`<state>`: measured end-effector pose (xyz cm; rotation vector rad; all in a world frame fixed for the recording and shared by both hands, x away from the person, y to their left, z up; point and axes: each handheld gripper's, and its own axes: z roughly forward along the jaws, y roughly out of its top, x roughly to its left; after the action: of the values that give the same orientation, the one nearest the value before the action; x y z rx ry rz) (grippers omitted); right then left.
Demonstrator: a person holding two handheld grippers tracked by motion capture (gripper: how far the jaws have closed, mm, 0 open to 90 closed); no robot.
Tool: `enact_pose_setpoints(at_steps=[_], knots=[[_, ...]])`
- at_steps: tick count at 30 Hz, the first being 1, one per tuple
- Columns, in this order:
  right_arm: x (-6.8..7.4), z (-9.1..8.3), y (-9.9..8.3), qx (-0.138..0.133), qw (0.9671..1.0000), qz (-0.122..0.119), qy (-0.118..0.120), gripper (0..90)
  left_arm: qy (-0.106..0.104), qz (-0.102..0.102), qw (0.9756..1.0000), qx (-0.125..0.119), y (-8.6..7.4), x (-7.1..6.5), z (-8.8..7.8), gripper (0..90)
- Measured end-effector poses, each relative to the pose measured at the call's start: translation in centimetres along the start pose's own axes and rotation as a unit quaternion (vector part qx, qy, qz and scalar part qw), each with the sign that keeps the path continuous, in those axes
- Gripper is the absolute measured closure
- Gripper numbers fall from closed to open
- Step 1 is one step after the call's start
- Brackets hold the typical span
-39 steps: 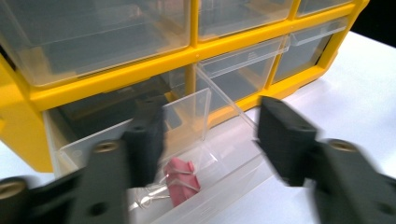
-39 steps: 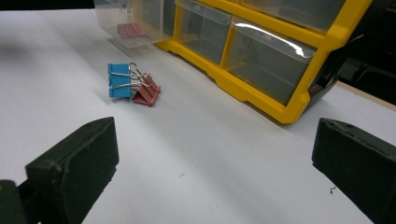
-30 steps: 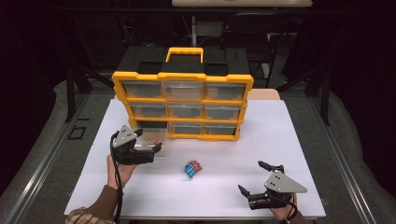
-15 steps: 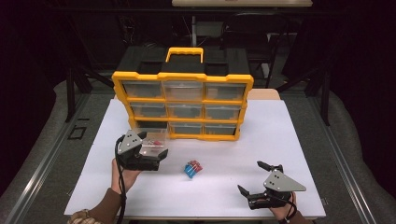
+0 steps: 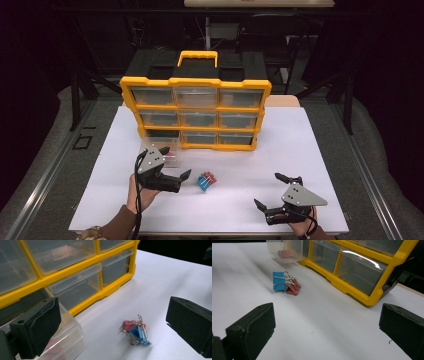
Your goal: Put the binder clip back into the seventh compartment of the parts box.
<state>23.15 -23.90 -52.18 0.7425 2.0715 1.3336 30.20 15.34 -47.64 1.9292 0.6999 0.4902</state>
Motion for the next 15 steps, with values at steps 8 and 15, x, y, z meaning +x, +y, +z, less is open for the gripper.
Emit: enact_pose_setpoints(at_steps=[8,15], knots=[[0.2,0.1,0.1,0.003,1.0,-0.004,0.005,0.1,-0.018,0.012,0.9997,0.008,0.1,-1.0,0.7,0.0],[0.1,0.2,-0.1,0.007,0.9999,-0.005,0.006,0.1,-0.032,0.026,0.9987,0.03,-0.3,-2.3,1.8,2.2]])
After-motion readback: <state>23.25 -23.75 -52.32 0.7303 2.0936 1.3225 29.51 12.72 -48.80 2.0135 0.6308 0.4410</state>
